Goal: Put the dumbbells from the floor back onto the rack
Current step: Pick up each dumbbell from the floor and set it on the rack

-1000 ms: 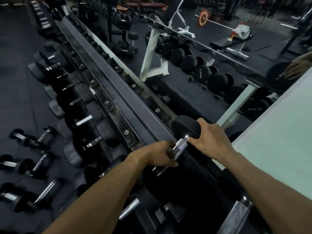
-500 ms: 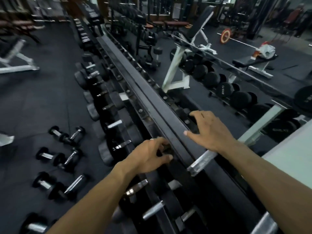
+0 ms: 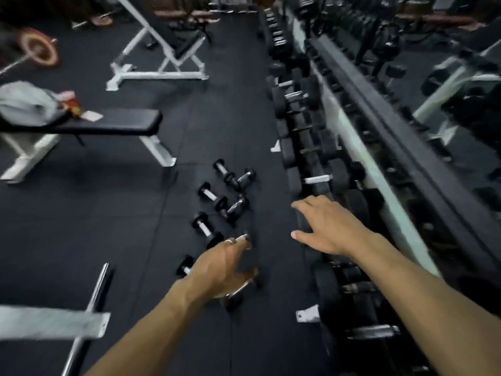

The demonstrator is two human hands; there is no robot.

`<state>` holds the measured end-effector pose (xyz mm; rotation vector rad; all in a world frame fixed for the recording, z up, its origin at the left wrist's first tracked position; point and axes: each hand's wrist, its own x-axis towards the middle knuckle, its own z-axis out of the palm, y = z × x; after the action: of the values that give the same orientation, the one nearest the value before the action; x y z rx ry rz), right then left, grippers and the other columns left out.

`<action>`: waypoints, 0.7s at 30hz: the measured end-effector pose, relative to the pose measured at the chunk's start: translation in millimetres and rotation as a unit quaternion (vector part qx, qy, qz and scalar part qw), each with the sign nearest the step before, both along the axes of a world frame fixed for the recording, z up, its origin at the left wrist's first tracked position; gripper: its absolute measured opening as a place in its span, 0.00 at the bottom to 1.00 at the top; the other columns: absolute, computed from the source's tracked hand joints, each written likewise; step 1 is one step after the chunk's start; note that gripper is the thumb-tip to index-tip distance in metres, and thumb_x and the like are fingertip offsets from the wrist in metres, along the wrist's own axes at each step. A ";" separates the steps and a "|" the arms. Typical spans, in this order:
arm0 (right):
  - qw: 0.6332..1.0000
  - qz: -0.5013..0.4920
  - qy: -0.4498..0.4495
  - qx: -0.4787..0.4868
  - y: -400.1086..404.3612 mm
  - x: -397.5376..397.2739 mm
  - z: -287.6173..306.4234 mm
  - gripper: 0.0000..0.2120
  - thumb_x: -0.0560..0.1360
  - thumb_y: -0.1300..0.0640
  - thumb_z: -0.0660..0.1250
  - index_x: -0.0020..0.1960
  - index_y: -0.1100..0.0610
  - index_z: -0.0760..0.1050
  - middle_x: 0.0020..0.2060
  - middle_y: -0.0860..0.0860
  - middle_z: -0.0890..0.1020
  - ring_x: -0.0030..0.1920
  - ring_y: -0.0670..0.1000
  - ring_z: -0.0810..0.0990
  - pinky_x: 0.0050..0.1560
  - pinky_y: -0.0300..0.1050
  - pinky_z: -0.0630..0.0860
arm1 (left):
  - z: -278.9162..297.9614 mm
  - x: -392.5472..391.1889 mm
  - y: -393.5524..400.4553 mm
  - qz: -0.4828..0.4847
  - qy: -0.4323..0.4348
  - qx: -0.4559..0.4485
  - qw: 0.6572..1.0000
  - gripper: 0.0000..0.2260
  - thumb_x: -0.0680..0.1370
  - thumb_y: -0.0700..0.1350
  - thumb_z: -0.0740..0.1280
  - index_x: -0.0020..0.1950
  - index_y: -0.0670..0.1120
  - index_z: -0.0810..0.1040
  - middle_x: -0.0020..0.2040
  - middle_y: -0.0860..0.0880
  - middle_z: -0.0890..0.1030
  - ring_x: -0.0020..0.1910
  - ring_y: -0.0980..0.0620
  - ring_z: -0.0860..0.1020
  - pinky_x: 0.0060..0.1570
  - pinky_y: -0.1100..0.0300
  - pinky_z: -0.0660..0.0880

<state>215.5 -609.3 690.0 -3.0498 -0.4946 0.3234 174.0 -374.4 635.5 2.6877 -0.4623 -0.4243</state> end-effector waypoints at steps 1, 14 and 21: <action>1.000 0.009 0.009 0.005 17.2 4.9 -11.2 0.32 0.77 0.39 0.61 0.75 0.52 0.60 0.69 0.51 0.70 0.68 0.55 0.67 0.66 0.53 0.69 | -8.9 -0.9 17.8 0.014 0.012 0.005 1.000 0.25 0.74 0.61 0.64 0.69 0.53 0.70 0.63 0.53 0.75 0.60 0.49 0.76 0.56 0.56 0.73; 0.981 -0.041 0.170 0.080 79.8 101.5 -248.2 0.33 0.76 0.42 0.65 0.76 0.52 0.60 0.68 0.51 0.71 0.68 0.54 0.69 0.64 0.53 0.71 | -214.6 82.2 78.2 0.113 0.185 -0.013 0.976 0.25 0.76 0.58 0.65 0.70 0.52 0.68 0.60 0.53 0.76 0.60 0.52 0.74 0.56 0.59 0.71; 0.968 -0.121 0.193 0.105 77.9 125.5 -447.8 0.33 0.75 0.44 0.68 0.75 0.51 0.61 0.70 0.49 0.69 0.70 0.52 0.68 0.66 0.52 0.71 | -412.1 126.4 65.6 0.098 0.238 -0.059 0.965 0.27 0.74 0.58 0.68 0.71 0.52 0.67 0.65 0.51 0.75 0.64 0.52 0.73 0.61 0.59 0.69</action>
<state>341.0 -531.3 242.2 -2.7030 -0.1224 0.7732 300.4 -308.8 223.4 2.3736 -0.0763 -0.9170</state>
